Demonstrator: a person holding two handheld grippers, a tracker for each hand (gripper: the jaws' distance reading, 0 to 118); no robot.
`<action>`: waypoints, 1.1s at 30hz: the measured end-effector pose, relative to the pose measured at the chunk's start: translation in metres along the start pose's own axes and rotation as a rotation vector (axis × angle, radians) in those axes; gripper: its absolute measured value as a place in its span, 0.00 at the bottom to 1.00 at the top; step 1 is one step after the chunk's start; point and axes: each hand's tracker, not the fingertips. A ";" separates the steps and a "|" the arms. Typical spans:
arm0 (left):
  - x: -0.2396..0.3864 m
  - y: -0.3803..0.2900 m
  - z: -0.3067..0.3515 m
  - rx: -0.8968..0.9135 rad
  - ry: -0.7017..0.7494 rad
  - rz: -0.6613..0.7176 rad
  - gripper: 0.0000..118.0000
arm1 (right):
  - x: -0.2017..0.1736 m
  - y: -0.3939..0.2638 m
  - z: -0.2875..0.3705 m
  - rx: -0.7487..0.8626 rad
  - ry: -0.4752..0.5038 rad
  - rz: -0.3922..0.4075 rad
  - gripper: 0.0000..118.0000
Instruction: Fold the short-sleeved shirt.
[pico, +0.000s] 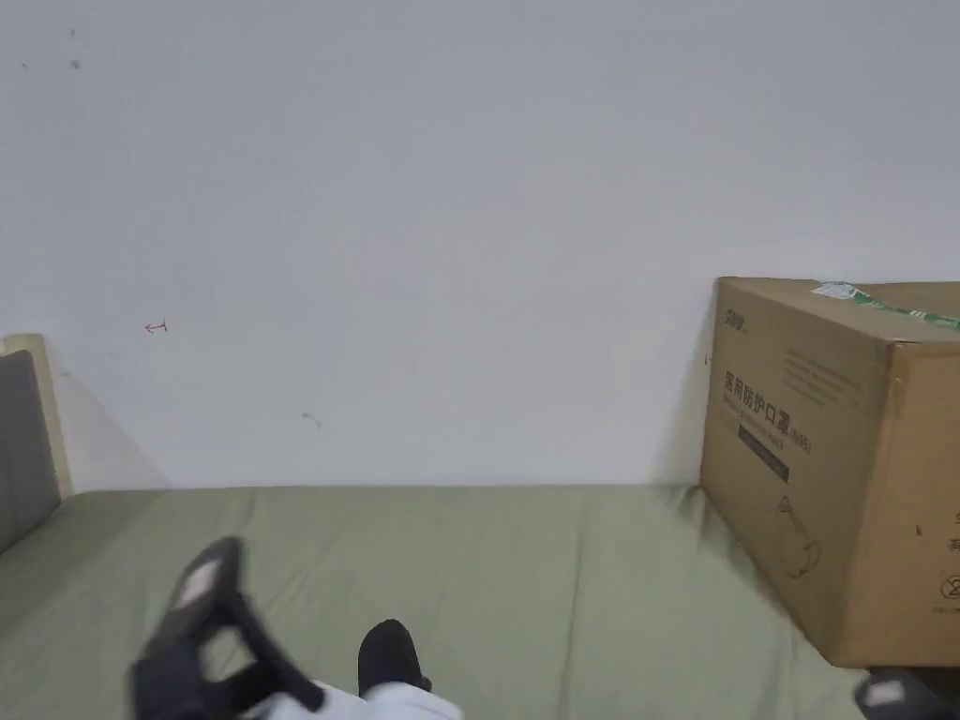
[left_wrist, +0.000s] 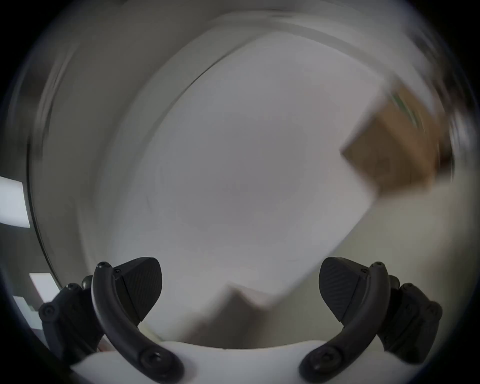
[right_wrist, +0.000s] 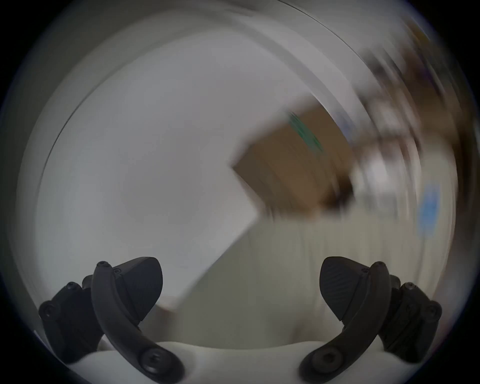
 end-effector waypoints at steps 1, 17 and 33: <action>0.021 -0.006 0.006 0.112 0.019 -0.277 1.00 | 0.030 0.006 -0.013 -0.109 -0.052 -0.296 1.00; -0.049 -0.081 -0.021 -0.376 -0.368 1.377 0.99 | -0.053 -0.047 0.020 0.270 0.216 1.034 1.00; -0.037 -0.066 0.001 -0.299 -0.248 1.159 0.99 | -0.049 -0.100 0.037 0.378 0.227 1.316 1.00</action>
